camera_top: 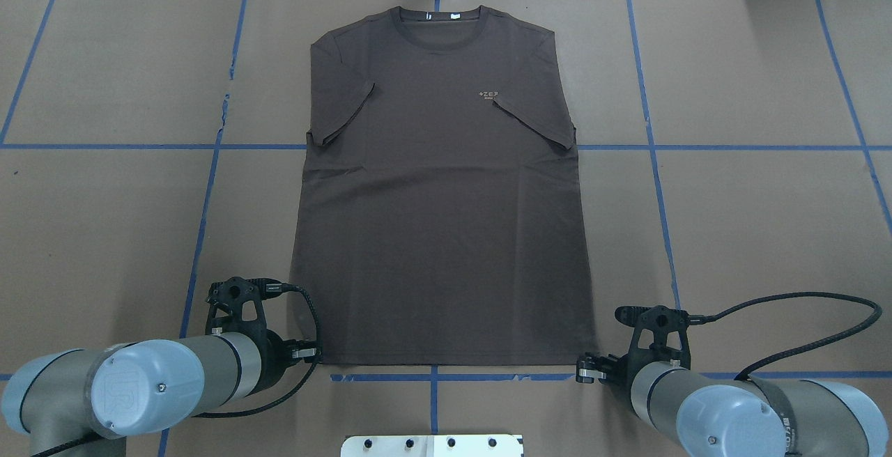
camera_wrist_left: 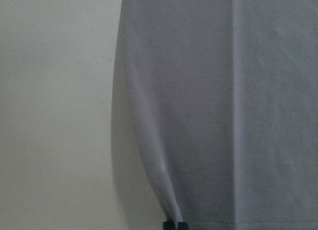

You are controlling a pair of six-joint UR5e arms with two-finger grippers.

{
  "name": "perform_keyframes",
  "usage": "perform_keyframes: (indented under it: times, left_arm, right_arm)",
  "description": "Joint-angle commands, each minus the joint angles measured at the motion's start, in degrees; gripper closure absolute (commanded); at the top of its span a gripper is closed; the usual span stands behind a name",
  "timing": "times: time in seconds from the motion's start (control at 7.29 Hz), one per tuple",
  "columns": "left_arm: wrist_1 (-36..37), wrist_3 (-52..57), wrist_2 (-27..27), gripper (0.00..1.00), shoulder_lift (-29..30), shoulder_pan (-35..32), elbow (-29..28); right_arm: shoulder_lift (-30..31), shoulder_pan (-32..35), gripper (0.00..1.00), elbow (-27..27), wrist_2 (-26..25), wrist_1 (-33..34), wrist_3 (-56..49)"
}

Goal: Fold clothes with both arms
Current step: 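Grasp the hem corners with both grippers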

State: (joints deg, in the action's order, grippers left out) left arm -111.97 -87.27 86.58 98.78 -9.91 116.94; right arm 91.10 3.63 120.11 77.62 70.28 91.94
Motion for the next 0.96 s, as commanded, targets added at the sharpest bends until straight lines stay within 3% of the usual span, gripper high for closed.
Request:
perform_keyframes:
  times: [0.0,0.27,0.41,0.55,0.82]
  left_arm:
    - [0.0,0.0,-0.27,1.0,-0.07,-0.1,0.13]
    - [0.0,0.0,-0.27,1.0,-0.34,-0.1,0.57]
    - [0.0,0.0,-0.27,1.0,-0.34,-0.1,0.57]
    - [0.0,0.0,-0.27,1.0,-0.34,-0.1,0.66]
    - [0.09,0.0,-0.27,1.0,-0.25,-0.1,0.84]
  right_arm:
    - [0.05,-0.81,0.57,-0.57,-0.28,0.03,0.26]
    - [-0.04,-0.9,0.61,-0.75,-0.28,0.03,0.26]
    - [-0.13,-0.9,0.72,-1.01,-0.28,0.03,0.26]
    - [-0.3,-0.82,1.0,-0.84,-0.28,0.03,0.26]
    - [-0.22,-0.82,1.0,-0.84,-0.45,0.03,0.26]
